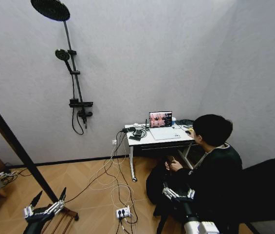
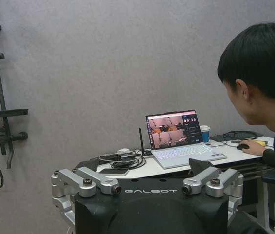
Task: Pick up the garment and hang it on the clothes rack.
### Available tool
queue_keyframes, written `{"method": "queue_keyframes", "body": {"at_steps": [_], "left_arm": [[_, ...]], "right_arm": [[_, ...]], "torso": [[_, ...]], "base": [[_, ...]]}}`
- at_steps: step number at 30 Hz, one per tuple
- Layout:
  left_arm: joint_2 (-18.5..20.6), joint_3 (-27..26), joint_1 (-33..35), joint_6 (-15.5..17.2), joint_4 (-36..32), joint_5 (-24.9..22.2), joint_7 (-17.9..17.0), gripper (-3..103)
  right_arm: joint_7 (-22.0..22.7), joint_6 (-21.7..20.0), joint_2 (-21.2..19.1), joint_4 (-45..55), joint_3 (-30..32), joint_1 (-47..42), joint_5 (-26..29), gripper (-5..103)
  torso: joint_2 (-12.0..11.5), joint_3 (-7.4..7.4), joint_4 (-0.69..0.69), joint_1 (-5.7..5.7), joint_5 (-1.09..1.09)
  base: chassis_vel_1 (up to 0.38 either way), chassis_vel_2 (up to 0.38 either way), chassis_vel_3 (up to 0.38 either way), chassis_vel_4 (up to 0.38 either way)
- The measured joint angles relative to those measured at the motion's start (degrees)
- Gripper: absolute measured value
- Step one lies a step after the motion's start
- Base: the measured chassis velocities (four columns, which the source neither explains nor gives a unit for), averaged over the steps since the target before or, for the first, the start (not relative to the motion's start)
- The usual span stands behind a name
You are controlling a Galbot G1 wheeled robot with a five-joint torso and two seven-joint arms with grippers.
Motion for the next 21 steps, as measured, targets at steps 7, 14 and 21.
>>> {"method": "queue_keyframes", "body": {"at_steps": [7, 14, 21], "left_arm": [[0.0, 0.0, 0.0, 0.0, 0.0, 0.0, 0.0, 100], [0.0, 0.0, 0.0, 0.0, 0.0, 0.0, -0.01, 100], [0.0, 0.0, 0.01, 0.01, 0.0, 0.0, -0.04, 100]], "right_arm": [[0.0, 0.0, 0.0, 0.0, -0.01, -0.02, 0.0, 100], [-0.01, 0.0, 0.0, -0.01, 0.0, -0.03, 0.0, 100], [-0.01, 0.0, 0.0, 0.0, -0.01, -0.06, 0.0, 100]], "torso": [[0.0, 0.0, 0.01, -0.01, -0.02], [0.01, -0.01, 0.0, -0.04, -0.01], [0.05, -0.03, -0.01, -0.09, -0.03]], "base": [[0.176, -0.163, -0.191, 0.183], [0.254, -0.248, -0.235, 0.27], [0.172, -0.111, -0.187, 0.195]]}}
